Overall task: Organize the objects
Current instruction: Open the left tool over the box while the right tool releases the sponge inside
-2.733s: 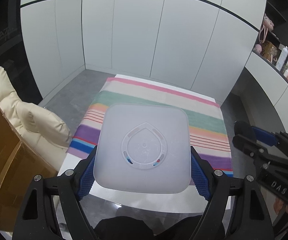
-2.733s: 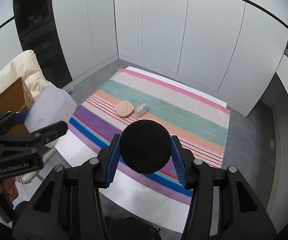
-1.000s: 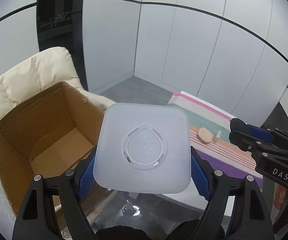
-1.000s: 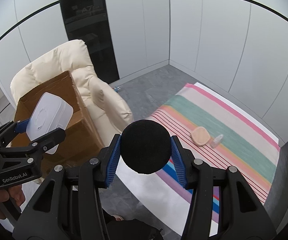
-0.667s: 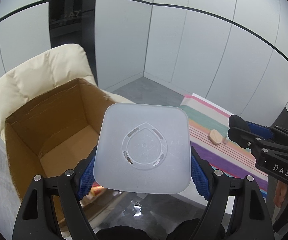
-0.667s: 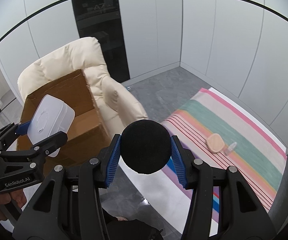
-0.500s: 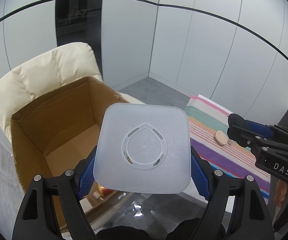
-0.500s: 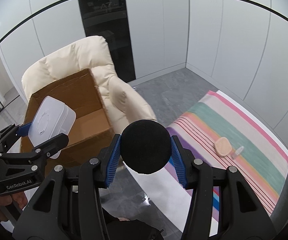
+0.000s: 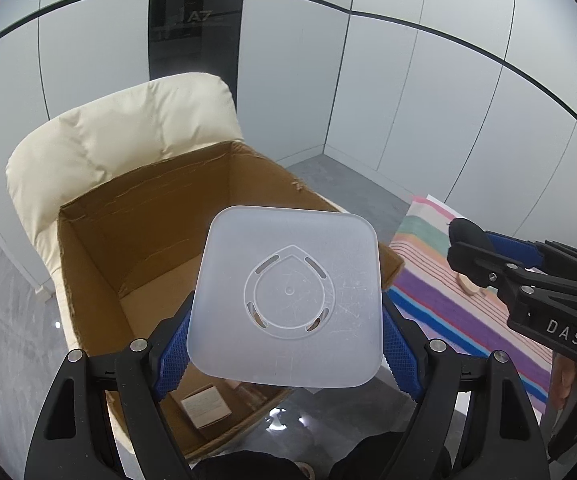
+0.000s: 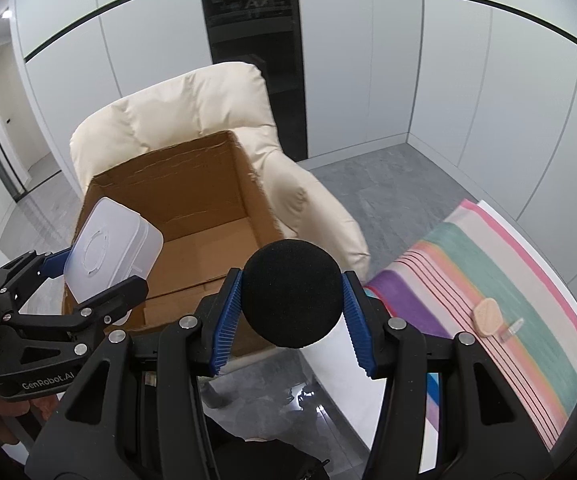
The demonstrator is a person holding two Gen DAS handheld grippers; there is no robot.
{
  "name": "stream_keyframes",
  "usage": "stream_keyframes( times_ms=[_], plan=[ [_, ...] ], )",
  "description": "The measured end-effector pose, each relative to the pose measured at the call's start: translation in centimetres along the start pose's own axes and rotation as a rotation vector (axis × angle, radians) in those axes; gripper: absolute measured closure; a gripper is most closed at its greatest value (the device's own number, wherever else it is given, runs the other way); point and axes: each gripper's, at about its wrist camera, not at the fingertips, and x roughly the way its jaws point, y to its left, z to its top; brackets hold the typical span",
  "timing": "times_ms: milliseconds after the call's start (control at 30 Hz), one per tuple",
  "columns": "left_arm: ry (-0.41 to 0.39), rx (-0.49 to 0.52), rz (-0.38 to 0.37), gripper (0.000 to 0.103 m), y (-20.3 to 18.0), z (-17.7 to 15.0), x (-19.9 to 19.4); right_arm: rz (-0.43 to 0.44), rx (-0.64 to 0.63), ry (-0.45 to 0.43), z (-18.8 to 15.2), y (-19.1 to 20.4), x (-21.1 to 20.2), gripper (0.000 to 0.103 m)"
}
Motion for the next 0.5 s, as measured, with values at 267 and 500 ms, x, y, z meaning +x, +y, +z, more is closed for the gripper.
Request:
stream_keyframes(
  times_ms=[267, 500],
  plan=[
    [0.003, -0.027, 0.029, 0.020, 2.5, -0.3, -0.2, 0.037, -0.045, 0.011, 0.8, 3.1, 1.4, 0.052],
    [-0.017, -0.080, 0.109, 0.008, 5.2, -0.4, -1.9, 0.066, -0.077, 0.023, 1.4, 5.4, 2.4, 0.052]
  ],
)
